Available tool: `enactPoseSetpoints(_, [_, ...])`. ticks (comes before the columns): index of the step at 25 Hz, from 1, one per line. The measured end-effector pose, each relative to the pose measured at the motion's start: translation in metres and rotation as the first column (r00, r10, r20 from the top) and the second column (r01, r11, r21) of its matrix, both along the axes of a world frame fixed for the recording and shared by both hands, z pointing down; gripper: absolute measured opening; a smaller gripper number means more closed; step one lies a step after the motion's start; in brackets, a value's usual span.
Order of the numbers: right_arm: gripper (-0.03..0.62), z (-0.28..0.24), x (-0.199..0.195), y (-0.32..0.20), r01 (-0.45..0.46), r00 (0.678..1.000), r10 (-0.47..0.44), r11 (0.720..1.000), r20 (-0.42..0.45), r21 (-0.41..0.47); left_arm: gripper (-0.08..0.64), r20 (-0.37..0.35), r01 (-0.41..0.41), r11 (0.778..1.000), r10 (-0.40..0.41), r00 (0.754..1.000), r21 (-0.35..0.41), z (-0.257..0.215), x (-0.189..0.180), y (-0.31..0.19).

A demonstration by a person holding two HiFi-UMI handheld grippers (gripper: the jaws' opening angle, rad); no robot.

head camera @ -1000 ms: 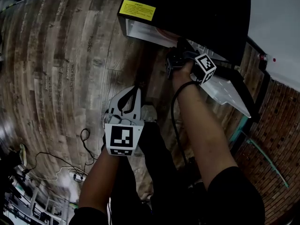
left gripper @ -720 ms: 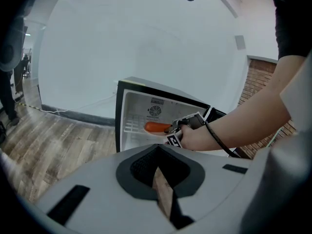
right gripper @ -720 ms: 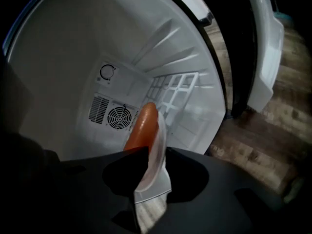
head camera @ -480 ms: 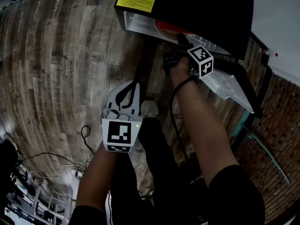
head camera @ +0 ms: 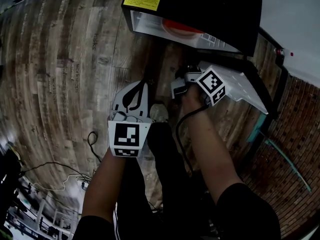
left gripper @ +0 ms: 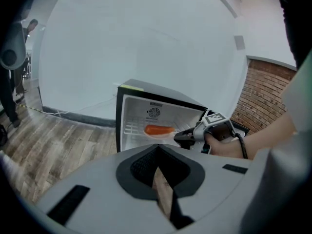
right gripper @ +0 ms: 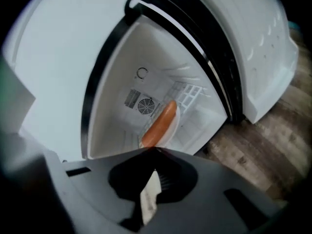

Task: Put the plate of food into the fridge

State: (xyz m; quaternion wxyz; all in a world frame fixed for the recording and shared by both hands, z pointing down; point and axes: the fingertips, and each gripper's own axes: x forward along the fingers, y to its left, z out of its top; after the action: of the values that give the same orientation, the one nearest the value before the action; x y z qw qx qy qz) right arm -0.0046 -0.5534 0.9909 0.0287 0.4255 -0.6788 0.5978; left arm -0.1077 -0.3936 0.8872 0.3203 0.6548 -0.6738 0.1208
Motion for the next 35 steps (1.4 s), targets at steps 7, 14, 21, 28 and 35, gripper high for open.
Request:
enactPoseSetpoints(7, [0.012, -0.129, 0.01, 0.055, 0.477, 0.849, -0.306, 0.795, -0.431, 0.375, -0.005, -0.033, -0.081, 0.996, 0.082, 0.996, 0.034, -0.068, 0.019, -0.015])
enactPoseSetpoints(14, [0.012, -0.271, 0.024, 0.083, 0.594, 0.762, -0.246, 0.633, -0.599, 0.496, -0.005, 0.016, -0.132, 0.99, 0.132, 0.991, 0.054, -0.177, 0.018, -0.02])
enactPoseSetpoints(21, [0.012, -0.419, 0.009, 0.116, 0.541, 0.806, -0.18, 0.611, -0.564, 0.578, -0.005, 0.015, -0.092, 0.984, 0.091, 0.996, 0.15, -0.326, 0.013, -0.017])
enactPoseSetpoints(28, [0.012, -0.577, 0.02, 0.094, 0.445, 0.85, -0.055, 0.609, -0.525, 0.657, -0.005, 0.088, -0.172, 0.954, 0.155, 0.984, 0.246, -0.473, 0.041, -0.031])
enactPoseSetpoints(35, [0.012, -0.699, 0.024, 0.097, 0.365, 0.885, 0.031, 0.571, -0.464, 0.735, -0.005, 0.104, -0.224, 0.939, 0.203, 0.974, 0.262, -0.57, 0.04, -0.019])
